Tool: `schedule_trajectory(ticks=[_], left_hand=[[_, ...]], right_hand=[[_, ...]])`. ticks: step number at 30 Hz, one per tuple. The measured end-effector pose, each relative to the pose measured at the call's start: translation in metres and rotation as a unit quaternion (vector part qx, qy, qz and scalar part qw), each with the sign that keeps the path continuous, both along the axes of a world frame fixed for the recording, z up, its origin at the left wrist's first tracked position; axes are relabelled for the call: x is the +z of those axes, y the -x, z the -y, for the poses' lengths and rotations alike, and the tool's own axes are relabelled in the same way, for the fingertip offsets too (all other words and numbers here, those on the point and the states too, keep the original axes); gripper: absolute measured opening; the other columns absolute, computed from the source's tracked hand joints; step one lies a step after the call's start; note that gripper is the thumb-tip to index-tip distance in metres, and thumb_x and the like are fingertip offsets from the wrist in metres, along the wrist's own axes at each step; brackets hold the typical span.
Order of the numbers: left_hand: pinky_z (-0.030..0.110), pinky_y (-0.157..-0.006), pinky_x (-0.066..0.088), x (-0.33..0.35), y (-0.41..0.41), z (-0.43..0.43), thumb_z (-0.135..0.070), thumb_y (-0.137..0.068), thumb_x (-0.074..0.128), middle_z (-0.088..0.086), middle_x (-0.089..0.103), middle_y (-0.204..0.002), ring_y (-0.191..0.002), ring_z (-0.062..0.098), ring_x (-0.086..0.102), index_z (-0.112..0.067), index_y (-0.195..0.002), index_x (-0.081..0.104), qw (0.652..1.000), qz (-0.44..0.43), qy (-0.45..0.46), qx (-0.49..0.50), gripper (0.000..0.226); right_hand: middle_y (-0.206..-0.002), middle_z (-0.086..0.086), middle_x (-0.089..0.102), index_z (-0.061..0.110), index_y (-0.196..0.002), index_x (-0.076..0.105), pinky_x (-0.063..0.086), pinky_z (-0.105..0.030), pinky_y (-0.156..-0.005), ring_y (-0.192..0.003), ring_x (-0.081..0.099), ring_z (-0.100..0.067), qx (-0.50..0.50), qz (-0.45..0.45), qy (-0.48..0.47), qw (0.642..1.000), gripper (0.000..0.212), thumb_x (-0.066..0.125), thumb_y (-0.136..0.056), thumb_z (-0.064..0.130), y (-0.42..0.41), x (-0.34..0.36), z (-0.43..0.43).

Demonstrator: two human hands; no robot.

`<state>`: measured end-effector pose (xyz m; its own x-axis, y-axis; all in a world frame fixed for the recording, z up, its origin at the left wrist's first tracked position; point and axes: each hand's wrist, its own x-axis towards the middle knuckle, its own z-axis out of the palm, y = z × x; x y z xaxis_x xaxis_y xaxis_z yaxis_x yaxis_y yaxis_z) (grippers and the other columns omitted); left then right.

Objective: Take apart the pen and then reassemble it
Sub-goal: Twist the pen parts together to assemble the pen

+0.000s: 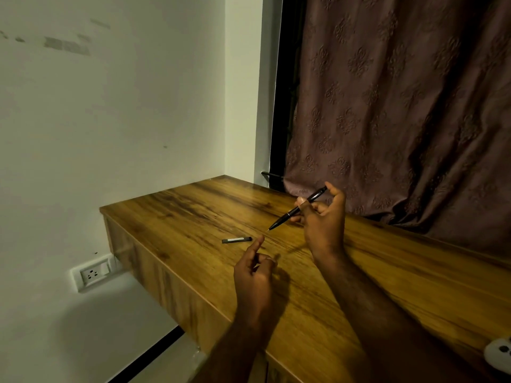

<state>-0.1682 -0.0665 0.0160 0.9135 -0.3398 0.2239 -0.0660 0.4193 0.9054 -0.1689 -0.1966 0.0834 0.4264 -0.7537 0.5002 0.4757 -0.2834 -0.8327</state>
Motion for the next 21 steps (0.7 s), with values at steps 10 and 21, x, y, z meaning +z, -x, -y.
schedule_trajectory(ticks=[10,21], left_hand=[[0.022,-0.058,0.046,-0.0079,-0.0043,0.0046,0.003,-0.089,0.054,0.005,0.06,-0.076,-0.065,0.014,0.052,-0.027,-0.134,0.05,0.999,0.043,-0.006,0.025,0.054],[0.015,-0.056,0.049,-0.0089,-0.0034,0.0039,0.001,-0.089,0.055,0.009,0.063,-0.075,-0.062,0.01,0.054,-0.029,-0.136,0.044,0.995,0.081,-0.002,0.053,0.057]], right_hand=[[-0.088,-0.013,0.069,0.027,-0.128,0.033,0.059,-0.031,-0.059,-0.056,0.068,-0.015,0.029,0.001,-0.052,0.998,0.052,0.062,-0.09,0.005,-0.0045,-0.0071,0.0023],[-0.083,-0.007,0.07,0.022,-0.132,0.037,0.058,-0.029,-0.056,-0.056,0.069,-0.015,0.02,0.011,-0.064,0.998,0.054,0.065,-0.089,0.005,-0.0051,-0.0101,0.0038]])
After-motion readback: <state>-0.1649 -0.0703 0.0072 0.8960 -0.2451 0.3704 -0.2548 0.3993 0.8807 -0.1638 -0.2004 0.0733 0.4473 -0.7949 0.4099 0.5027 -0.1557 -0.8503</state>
